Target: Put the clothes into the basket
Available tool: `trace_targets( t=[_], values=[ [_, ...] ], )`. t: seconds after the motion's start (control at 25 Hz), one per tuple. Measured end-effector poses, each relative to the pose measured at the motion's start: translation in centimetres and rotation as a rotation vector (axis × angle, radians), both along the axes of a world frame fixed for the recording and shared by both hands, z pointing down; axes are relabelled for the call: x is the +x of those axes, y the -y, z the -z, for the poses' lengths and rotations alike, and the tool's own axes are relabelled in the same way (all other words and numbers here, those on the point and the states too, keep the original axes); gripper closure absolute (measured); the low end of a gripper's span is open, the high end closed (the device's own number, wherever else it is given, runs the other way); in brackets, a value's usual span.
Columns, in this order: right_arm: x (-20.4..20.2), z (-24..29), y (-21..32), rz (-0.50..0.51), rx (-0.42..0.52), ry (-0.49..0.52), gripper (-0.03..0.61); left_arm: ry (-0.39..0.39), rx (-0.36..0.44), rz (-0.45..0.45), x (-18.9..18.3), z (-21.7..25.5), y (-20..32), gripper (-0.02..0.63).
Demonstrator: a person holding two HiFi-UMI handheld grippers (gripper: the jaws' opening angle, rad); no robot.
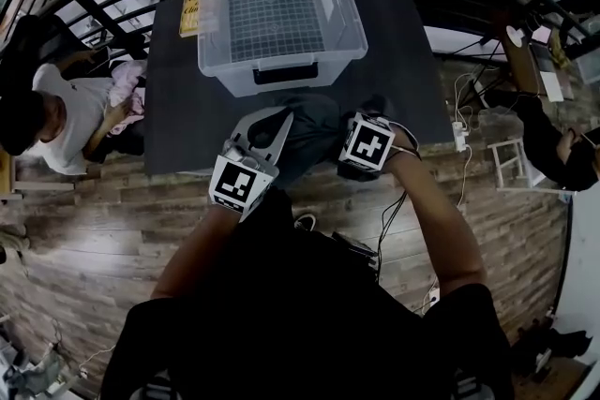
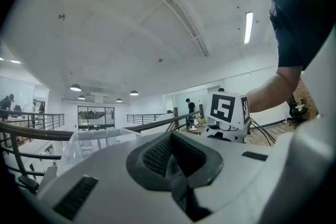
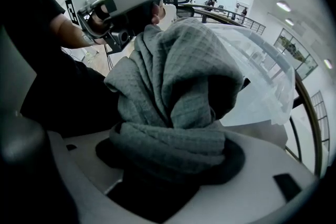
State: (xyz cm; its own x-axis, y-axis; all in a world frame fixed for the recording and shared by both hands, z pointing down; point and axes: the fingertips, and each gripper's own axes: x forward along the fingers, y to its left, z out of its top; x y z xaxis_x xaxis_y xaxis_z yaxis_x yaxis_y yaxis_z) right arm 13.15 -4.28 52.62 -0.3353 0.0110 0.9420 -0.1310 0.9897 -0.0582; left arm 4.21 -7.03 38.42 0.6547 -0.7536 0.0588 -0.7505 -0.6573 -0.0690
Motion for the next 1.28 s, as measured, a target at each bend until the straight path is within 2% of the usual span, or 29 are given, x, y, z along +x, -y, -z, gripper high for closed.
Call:
trace_targets(
  t=[0.2, 0.4, 0.76, 0.92, 1.28],
  values=[
    [0.2, 2.8, 1.3, 0.039, 0.057, -0.043, 0.229, -0.007, -0.001, 0.026, -0.6, 0.4, 0.0, 0.611],
    [-0.6, 4.8, 2.0, 0.055, 0.089, -0.021, 0.229, -0.010, 0.009, 0.054, -1.4, 1.6, 0.2, 0.611],
    [-2.6, 7.6, 4.6, 0.096, 0.129, -0.038, 0.227, -0.006, 0.032, 0.087, -3.5, 4.6, 2.3, 0.611],
    [-3.8, 8.4, 6.5, 0.095, 0.154, -0.038, 0.227, 0.003, 0.061, 0.105, -4.8, 5.1, 3.9, 0.611],
    [-6.2, 10.7, 12.6, 0.079, 0.174, -0.035, 0.227, -0.014, 0.071, 0.126, -7.4, 6.8, 9.0, 0.611]
  ],
)
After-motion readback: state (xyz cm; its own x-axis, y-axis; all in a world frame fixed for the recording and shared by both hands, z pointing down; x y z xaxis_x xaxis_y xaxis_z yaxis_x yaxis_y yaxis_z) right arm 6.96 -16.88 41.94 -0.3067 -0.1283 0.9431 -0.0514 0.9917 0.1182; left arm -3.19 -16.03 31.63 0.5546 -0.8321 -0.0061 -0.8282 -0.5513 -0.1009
